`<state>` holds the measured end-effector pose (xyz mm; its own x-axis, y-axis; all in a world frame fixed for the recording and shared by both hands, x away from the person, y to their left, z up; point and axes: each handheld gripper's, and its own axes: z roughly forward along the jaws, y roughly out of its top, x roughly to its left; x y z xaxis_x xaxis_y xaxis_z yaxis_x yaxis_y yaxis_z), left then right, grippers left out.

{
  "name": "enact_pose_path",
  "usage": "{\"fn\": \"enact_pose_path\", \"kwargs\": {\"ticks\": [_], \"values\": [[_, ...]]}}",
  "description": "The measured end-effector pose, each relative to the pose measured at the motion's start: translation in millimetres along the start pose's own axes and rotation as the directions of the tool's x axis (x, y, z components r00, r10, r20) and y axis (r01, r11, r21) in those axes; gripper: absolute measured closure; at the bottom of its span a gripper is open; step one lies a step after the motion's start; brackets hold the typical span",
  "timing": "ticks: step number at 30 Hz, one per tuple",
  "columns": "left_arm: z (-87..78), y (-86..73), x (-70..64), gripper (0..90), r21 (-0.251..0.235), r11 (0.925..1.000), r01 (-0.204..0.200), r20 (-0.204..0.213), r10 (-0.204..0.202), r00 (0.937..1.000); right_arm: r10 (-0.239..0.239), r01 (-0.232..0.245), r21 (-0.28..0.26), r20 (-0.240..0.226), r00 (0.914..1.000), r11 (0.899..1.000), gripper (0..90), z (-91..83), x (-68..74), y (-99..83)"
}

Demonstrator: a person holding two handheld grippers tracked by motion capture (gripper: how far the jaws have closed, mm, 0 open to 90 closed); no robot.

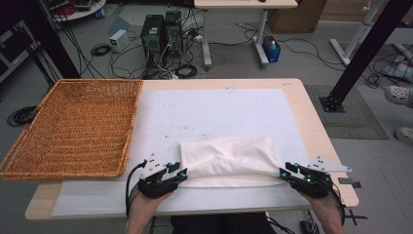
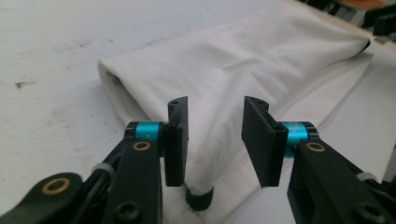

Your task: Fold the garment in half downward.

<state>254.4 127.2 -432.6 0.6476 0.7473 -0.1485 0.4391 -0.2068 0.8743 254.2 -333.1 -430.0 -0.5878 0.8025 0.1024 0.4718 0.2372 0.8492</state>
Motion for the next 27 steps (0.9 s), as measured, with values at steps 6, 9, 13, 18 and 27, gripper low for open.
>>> {"fn": "enact_pose_path", "kwargs": {"ticks": [6, 9, 13, 18, 27], "values": [[24.1, -6.6, -4.2, 74.0, 0.136, 0.9881, -0.071, -0.006, 0.073, 0.9973, -0.088, 0.090, 0.087, -0.034, 0.9955, 0.992, 72.0, 28.3, 15.1, -7.7], [16.5, -5.9, -1.8, 85.4, 0.102, 0.9935, -0.051, -0.013, 0.053, 0.9985, -0.106, 0.106, 0.101, -0.005, 0.9944, 0.989, 87.1, 33.9, 17.1, -12.7], [2.8, -8.3, -0.3, 86.8, 0.086, 0.9948, -0.053, 0.001, 0.053, 0.9986, -0.061, 0.061, 0.074, -0.001, 0.9981, 0.995, 90.0, 22.7, 16.1, -11.6], [-1.8, -17.8, -3.1, 86.8, 0.133, 0.9889, -0.067, 0.006, 0.067, 0.9978, -0.062, 0.063, 0.088, -0.014, 0.9979, 0.994, 90.0, 11.9, 21.9, -21.1], [-3.0, -16.7, -4.9, 81.9, 0.164, 0.9846, -0.062, 0.021, 0.059, 0.9980, -0.047, 0.049, 0.139, -0.017, 0.9988, 0.989, 80.3, 2.3, 23.3, -28.9]]}}
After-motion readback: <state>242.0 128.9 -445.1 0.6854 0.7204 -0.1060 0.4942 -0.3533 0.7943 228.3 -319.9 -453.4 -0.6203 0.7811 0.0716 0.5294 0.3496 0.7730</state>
